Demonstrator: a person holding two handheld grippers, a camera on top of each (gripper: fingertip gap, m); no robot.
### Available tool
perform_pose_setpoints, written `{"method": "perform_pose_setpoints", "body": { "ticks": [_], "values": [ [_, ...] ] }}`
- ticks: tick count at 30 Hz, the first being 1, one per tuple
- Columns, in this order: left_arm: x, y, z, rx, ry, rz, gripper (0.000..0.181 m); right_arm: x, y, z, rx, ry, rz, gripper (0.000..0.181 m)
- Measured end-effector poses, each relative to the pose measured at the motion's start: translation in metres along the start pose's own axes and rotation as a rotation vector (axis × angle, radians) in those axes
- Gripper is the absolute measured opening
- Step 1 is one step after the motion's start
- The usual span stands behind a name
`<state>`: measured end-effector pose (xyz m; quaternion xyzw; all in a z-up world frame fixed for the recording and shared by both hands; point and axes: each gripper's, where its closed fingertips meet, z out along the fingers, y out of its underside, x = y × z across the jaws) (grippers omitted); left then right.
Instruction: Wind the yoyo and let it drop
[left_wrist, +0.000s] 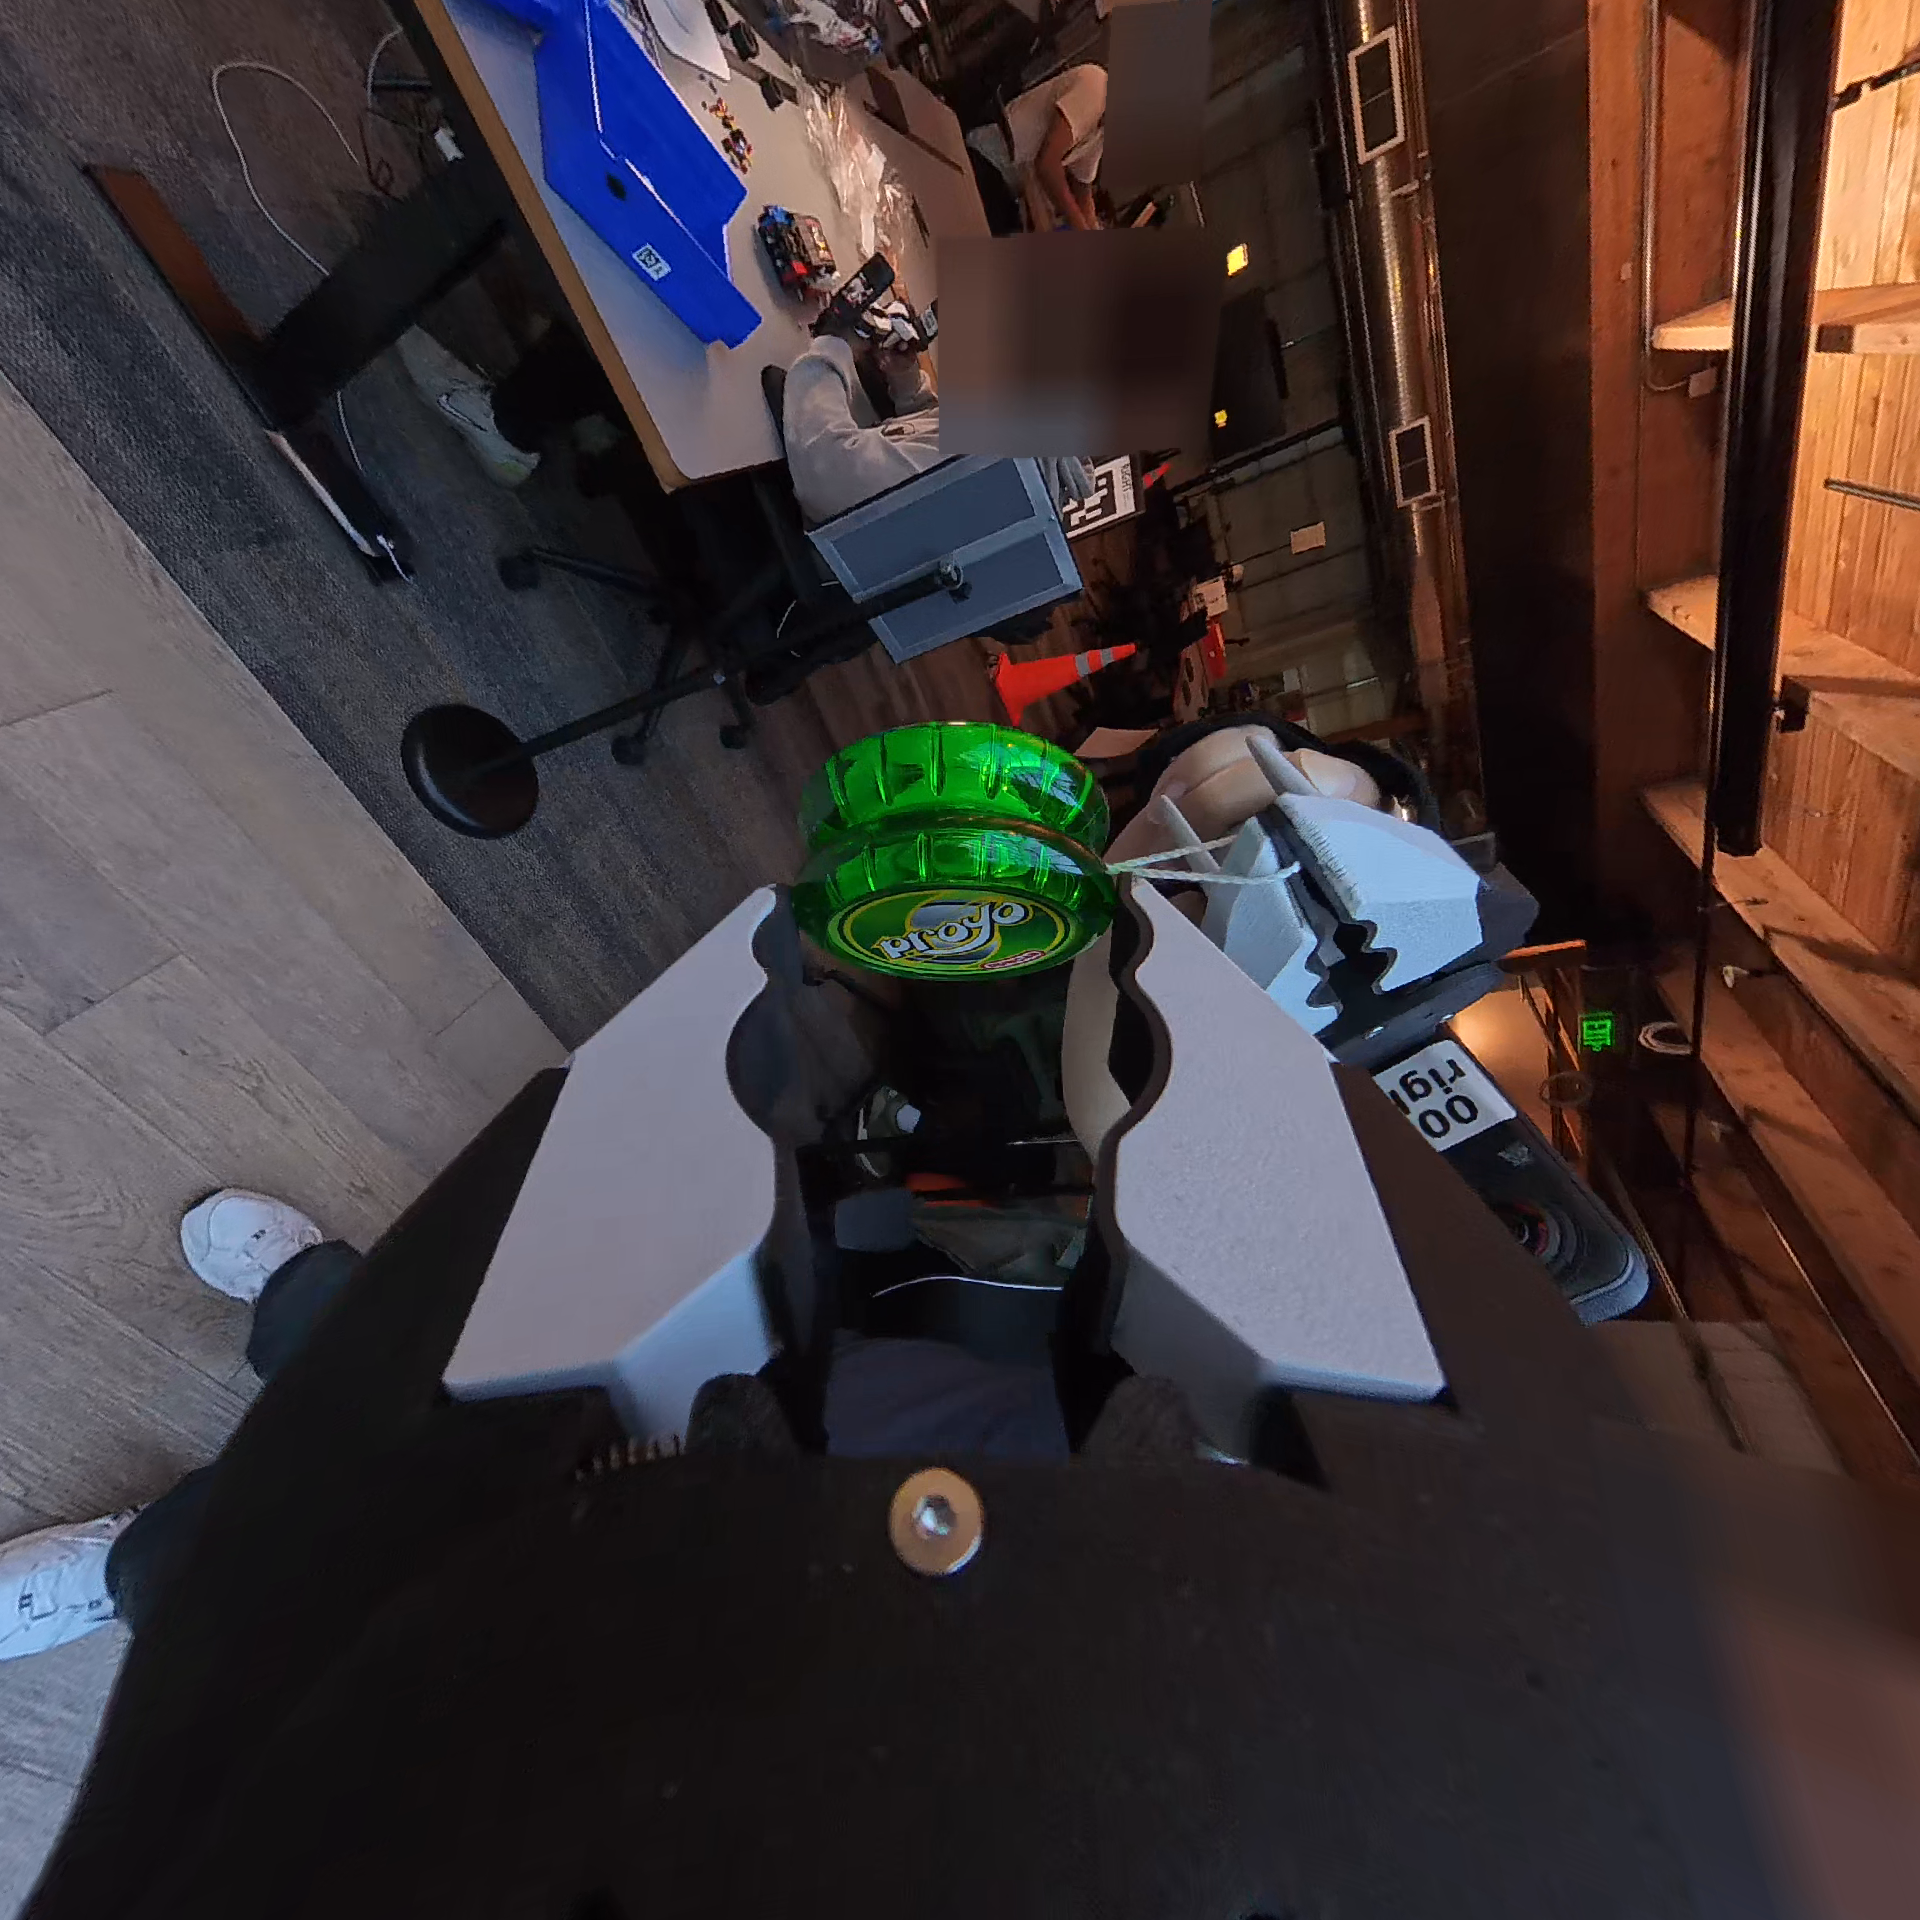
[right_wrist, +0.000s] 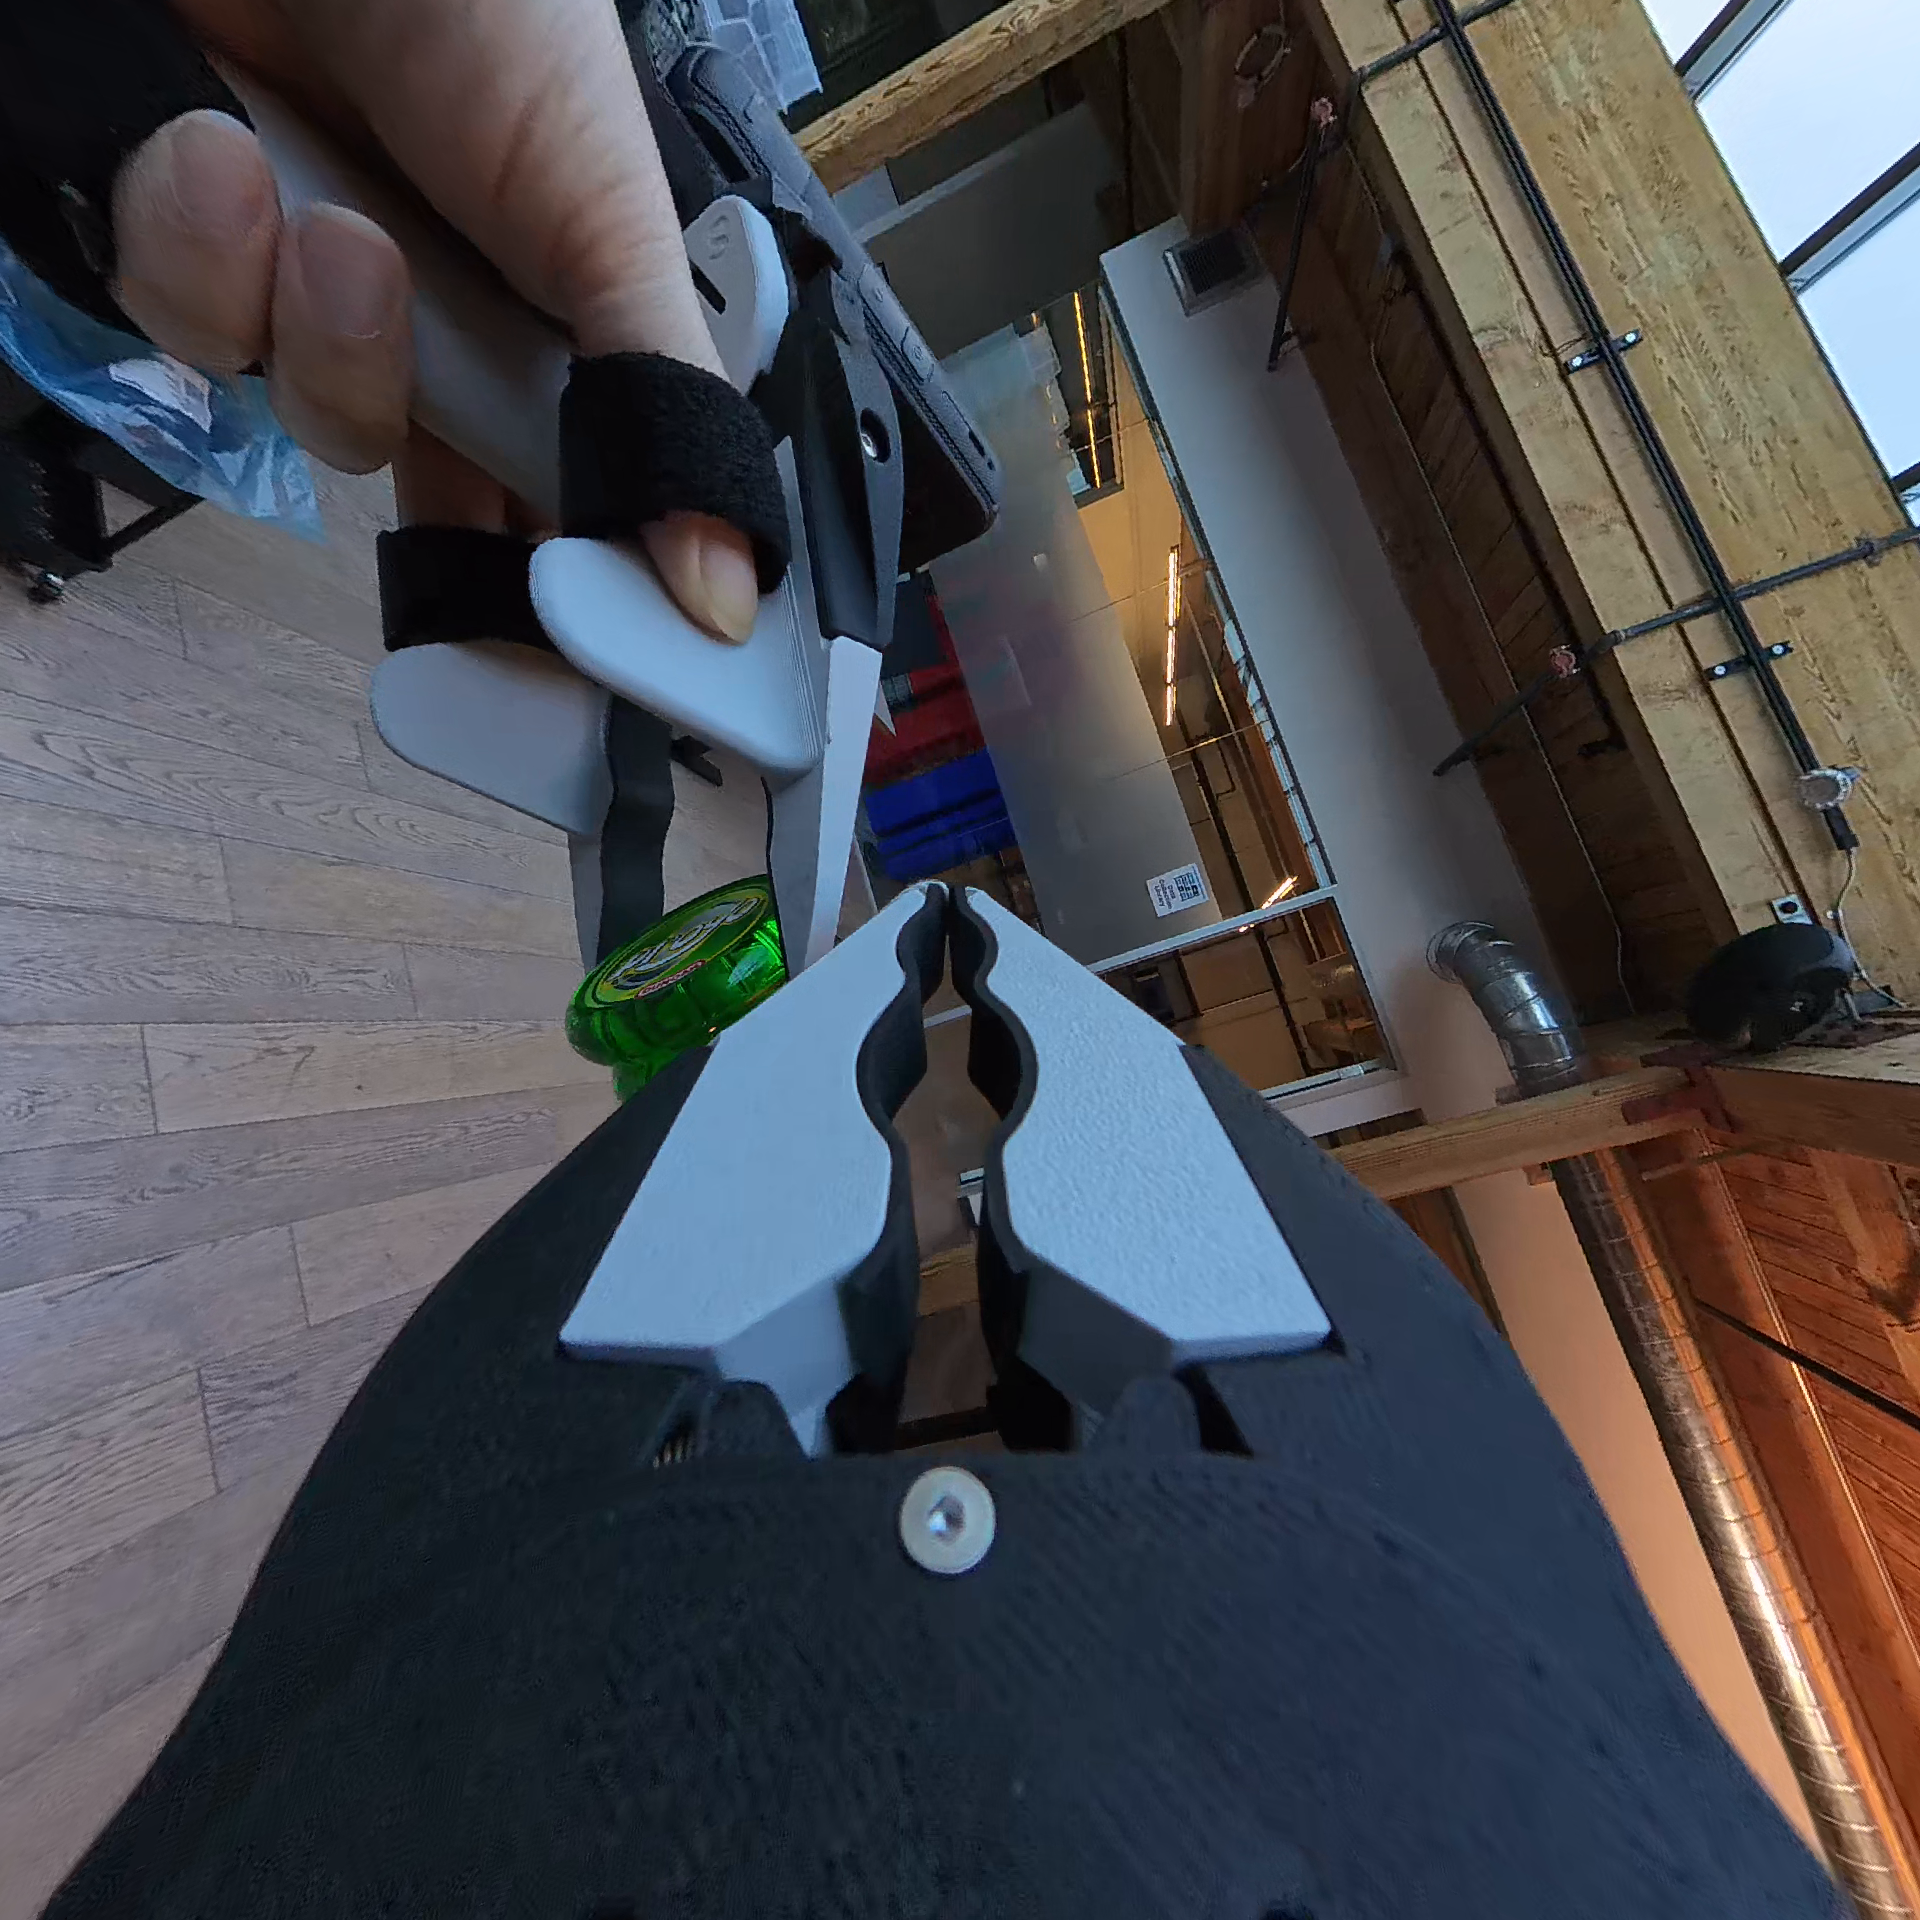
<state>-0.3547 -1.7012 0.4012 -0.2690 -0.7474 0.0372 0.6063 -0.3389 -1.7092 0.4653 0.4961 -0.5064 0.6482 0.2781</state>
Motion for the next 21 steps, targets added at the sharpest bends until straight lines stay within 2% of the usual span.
{"method": "perform_pose_setpoints", "body": {
  "ticks": [5, 6, 8, 11, 13, 17, 21],
  "values": [
    [-0.003, -0.019, 0.001, 0.026, -0.015, 0.051, 0.061, 0.007, 0.006, 0.009, 0.005, 0.017, 0.024, 0.0],
    [-0.01, -0.028, -0.004, 0.066, -0.054, 0.082, 0.07, 0.01, 0.007, 0.01, 0.014, 0.021, 0.046, 0.0],
    [-0.027, -0.051, -0.026, 0.19, -0.147, 0.127, 0.088, 0.017, 0.011, 0.015, 0.014, 0.035, 0.063, 0.0],
    [-0.045, -0.078, -0.078, 0.404, -0.218, 0.164, 0.086, 0.021, 0.012, 0.021, 0.022, 0.04, 0.071, 0.0],
    [-0.052, -0.082, -0.113, 0.501, -0.232, 0.17, 0.084, 0.022, 0.013, 0.027, 0.021, 0.039, 0.064, 0.0],
    [-0.053, -0.065, -0.17, 0.603, -0.236, 0.198, 0.078, 0.026, 0.007, 0.037, 0.035, 0.058, 0.042, 0.0],
    [-0.043, -0.014, -0.212, 0.676, -0.278, 0.344, 0.076, 0.039, -0.004, 0.043, 0.058, 0.094, 0.019, 0.0]
  ]
}}
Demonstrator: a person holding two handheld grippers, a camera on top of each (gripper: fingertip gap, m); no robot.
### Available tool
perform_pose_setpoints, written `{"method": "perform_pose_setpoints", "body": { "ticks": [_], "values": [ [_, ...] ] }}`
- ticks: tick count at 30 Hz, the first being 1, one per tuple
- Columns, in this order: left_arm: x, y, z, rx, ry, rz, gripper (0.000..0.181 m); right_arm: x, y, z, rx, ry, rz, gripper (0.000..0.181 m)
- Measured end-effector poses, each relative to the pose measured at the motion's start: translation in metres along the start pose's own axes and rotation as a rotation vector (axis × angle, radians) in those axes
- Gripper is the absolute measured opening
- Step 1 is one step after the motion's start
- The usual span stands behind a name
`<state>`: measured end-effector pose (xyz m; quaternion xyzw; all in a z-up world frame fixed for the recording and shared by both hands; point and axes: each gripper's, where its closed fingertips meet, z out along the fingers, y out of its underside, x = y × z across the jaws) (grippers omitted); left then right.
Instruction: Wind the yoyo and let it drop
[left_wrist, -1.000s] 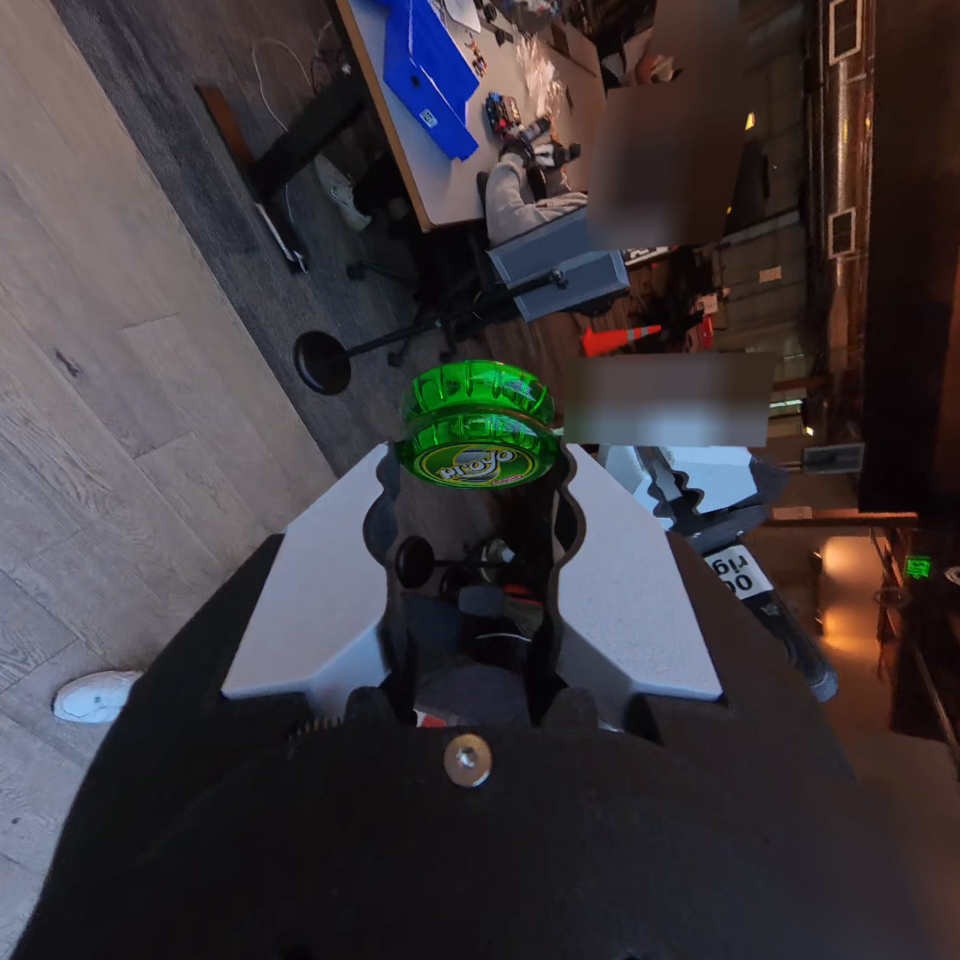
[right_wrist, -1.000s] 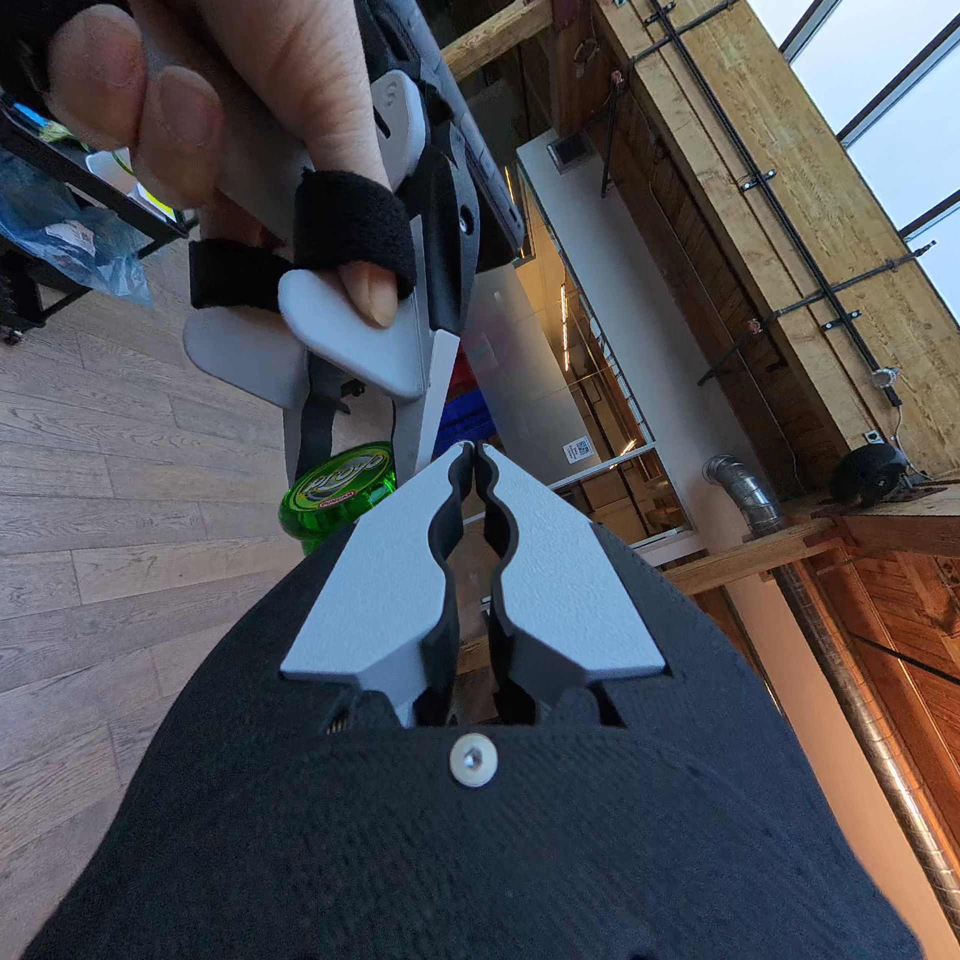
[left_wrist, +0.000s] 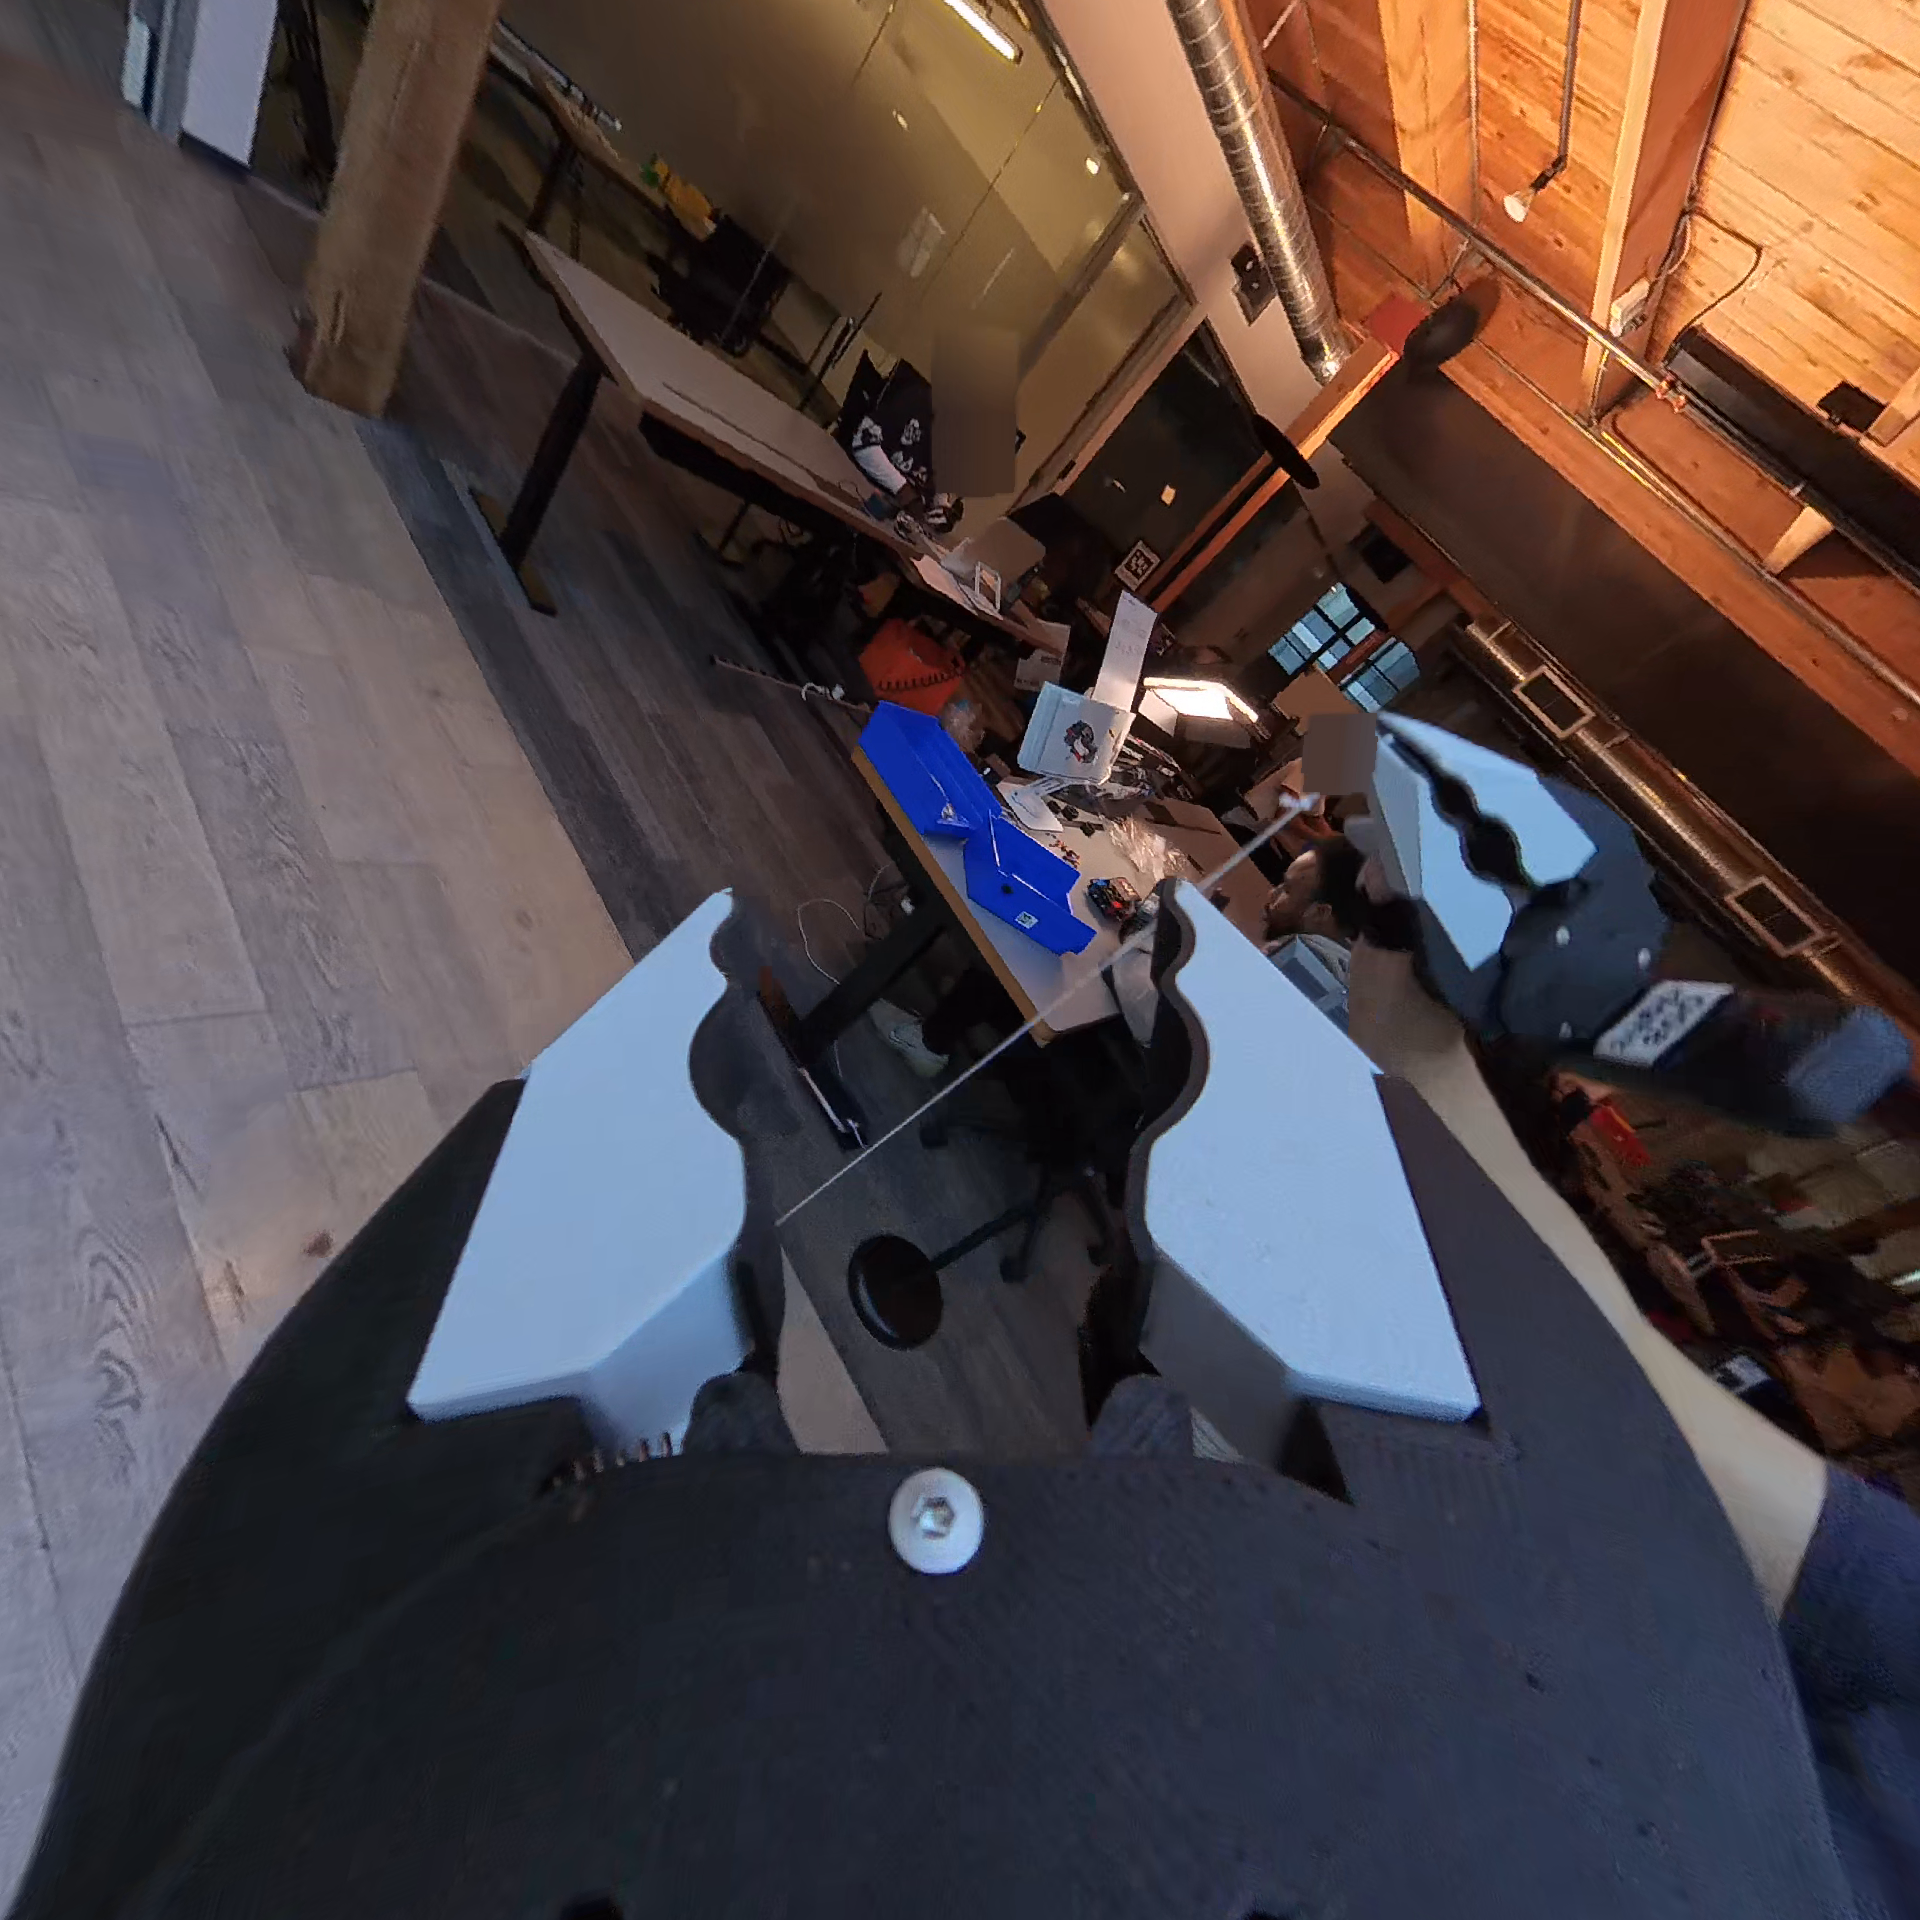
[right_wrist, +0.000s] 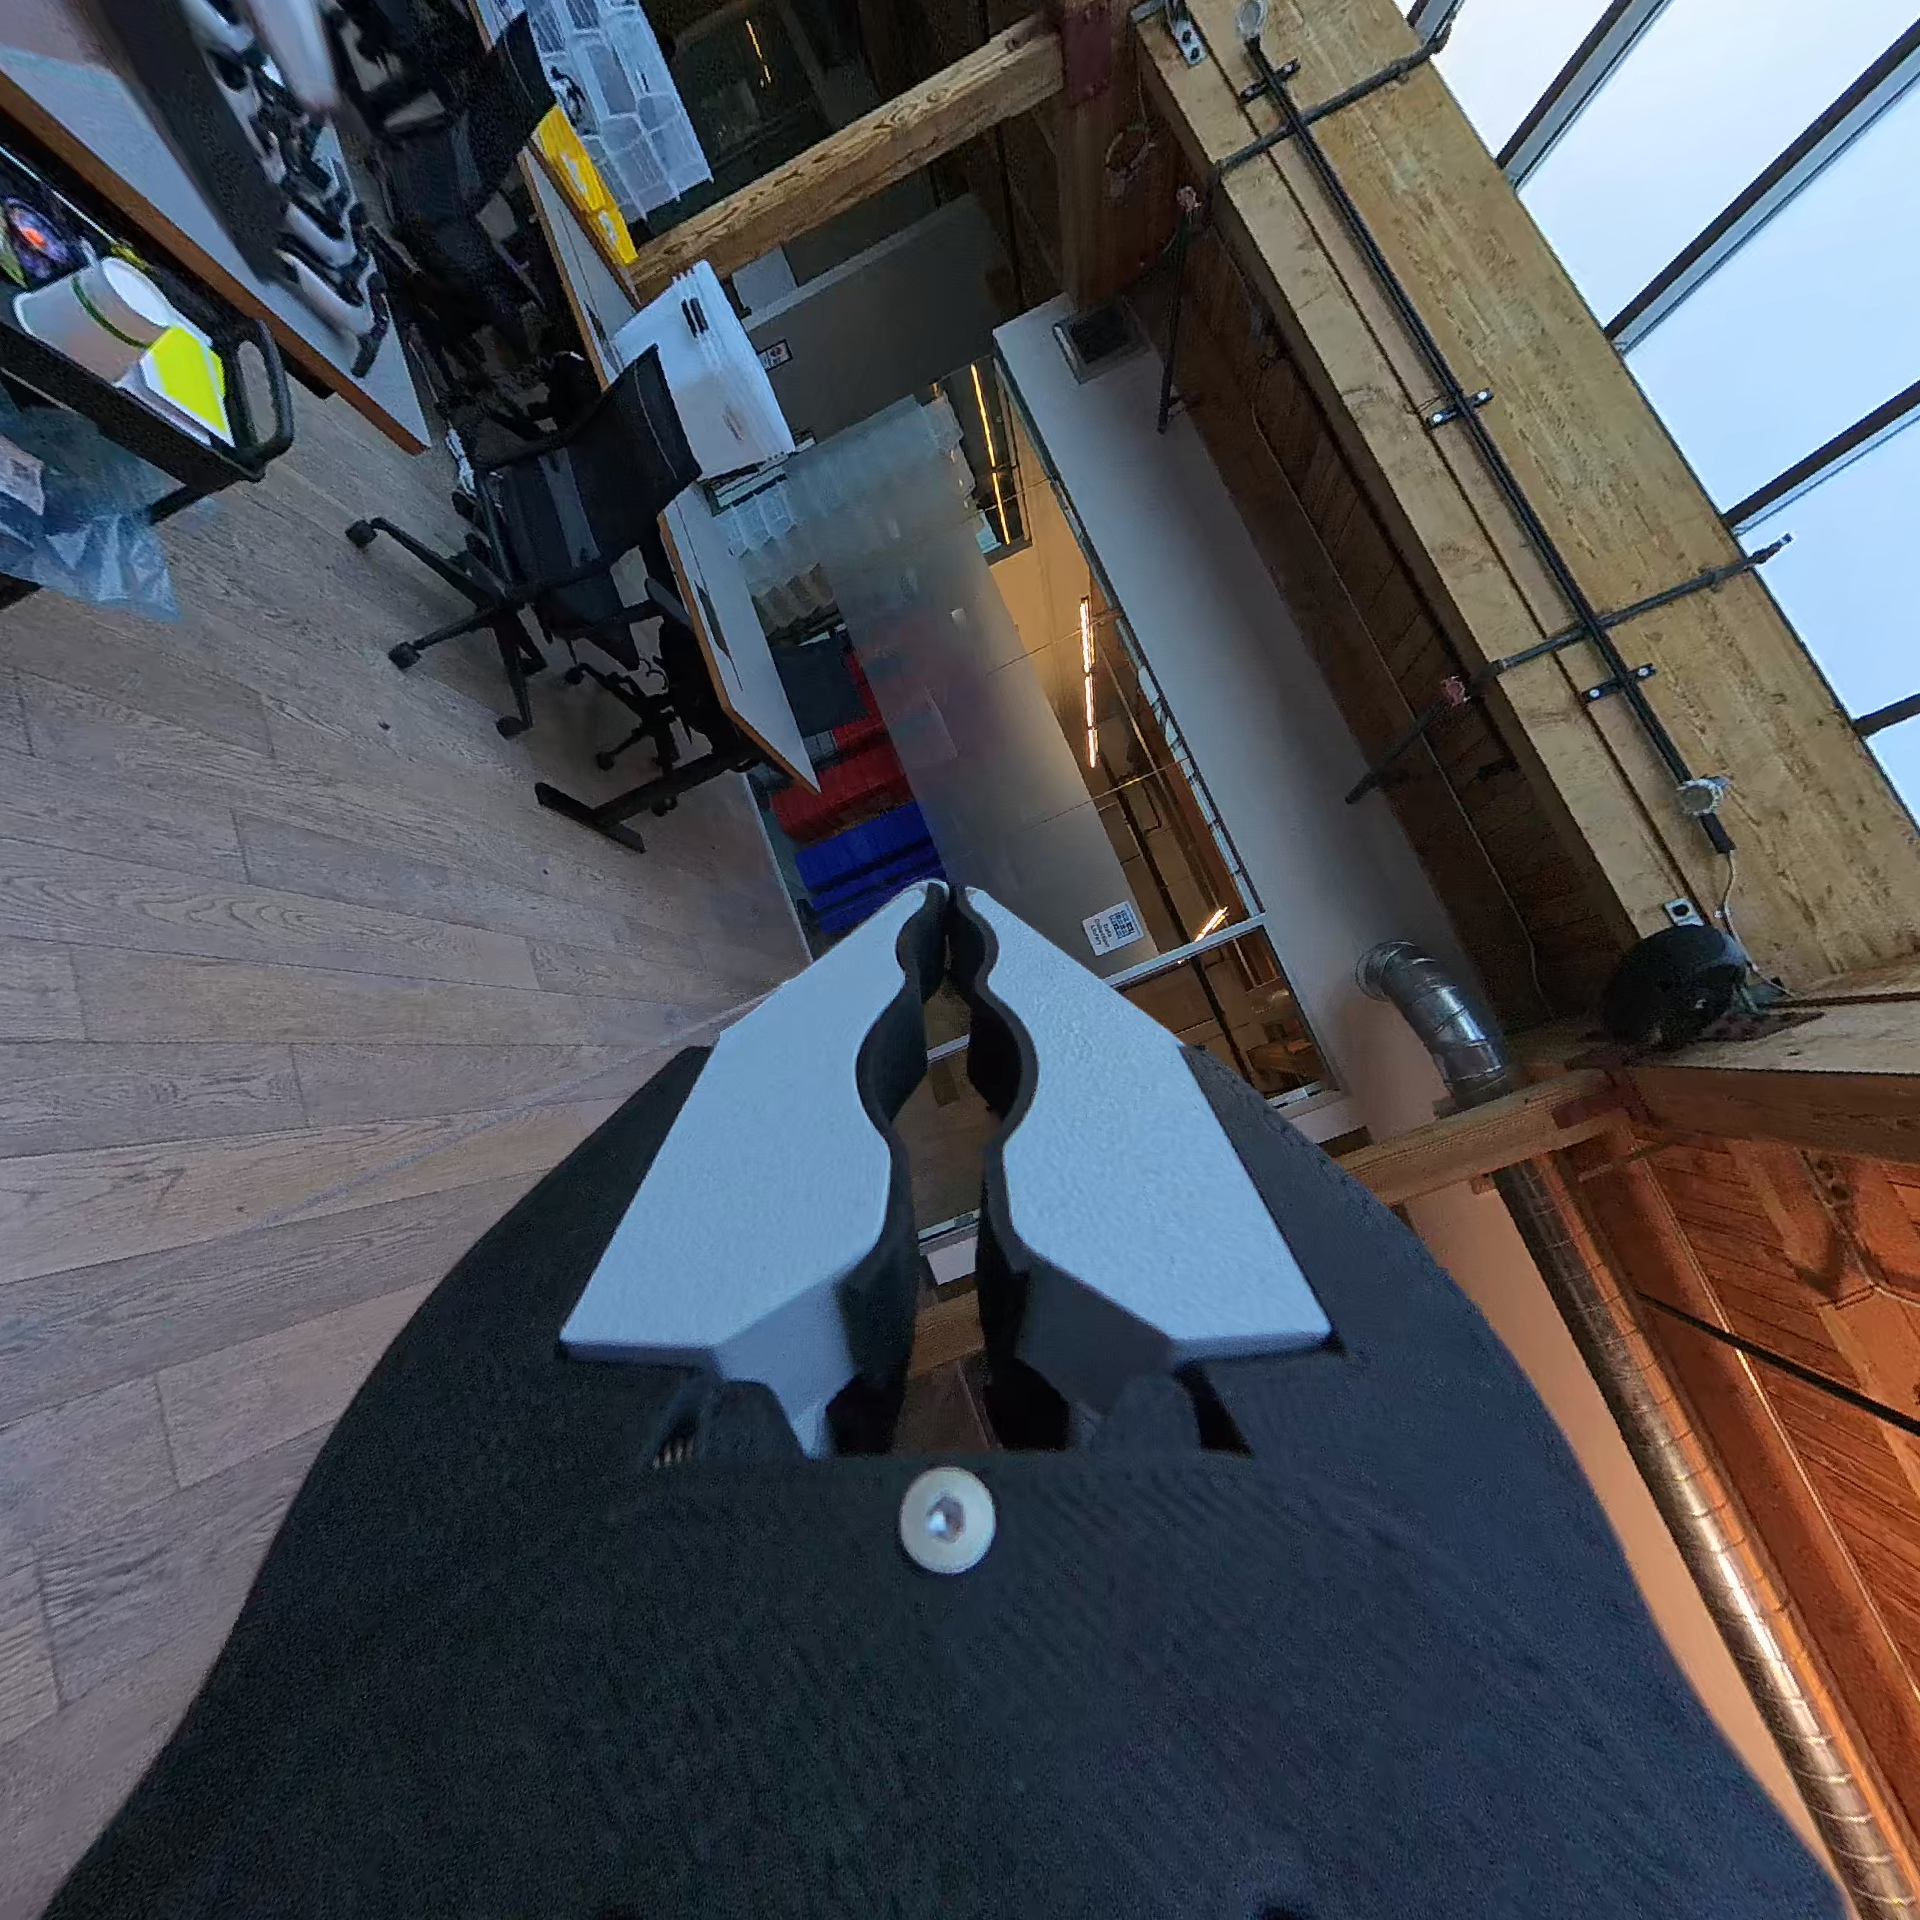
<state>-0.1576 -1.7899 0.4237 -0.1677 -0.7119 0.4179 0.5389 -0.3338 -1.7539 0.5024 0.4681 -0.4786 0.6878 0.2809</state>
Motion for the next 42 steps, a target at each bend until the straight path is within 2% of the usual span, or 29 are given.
{"method": "perform_pose_setpoints", "body": {
  "ticks": [3, 7, 12, 16, 20, 24, 33, 42],
  "values": [
    [0.024, 0.031, -0.056, 0.112, 0.044, 0.075, 0.07, 0.014, -0.006, 0.005, 0.018, 0.02, -0.004, 0.0],
    [0.042, 0.094, -0.122, 0.265, 0.038, 0.086, 0.065, 0.037, -0.011, 0.009, 0.038, 0.081, -0.015, 0.0],
    [0.033, 0.175, -0.17, 0.28, 0.024, -0.074, 0.067, 0.057, -0.02, 0.014, 0.039, 0.136, -0.095, 0.0],
    [0.037, 0.206, -0.201, 0.316, -0.021, -0.092, 0.067, 0.071, -0.036, 0.017, 0.065, 0.126, -0.067, 0.0],
    [0.043, 0.211, -0.22, 0.352, -0.073, -0.029, 0.065, 0.069, -0.043, 0.022, 0.075, 0.116, -0.107, 0.0],
    [0.047, 0.196, -0.229, 0.397, -0.071, 0.002, 0.065, 0.061, -0.045, 0.026, 0.085, 0.099, -0.119, 0.0],
    [0.049, 0.182, -0.231, 0.408, -0.071, 0.046, 0.064, 0.053, -0.04, 0.031, 0.089, 0.076, -0.124, 0.0],
    [0.042, 0.181, -0.227, 0.4, -0.088, 0.05, 0.065, 0.049, -0.04, 0.04, 0.103, 0.049, -0.133, 0.0]
  ]
}}
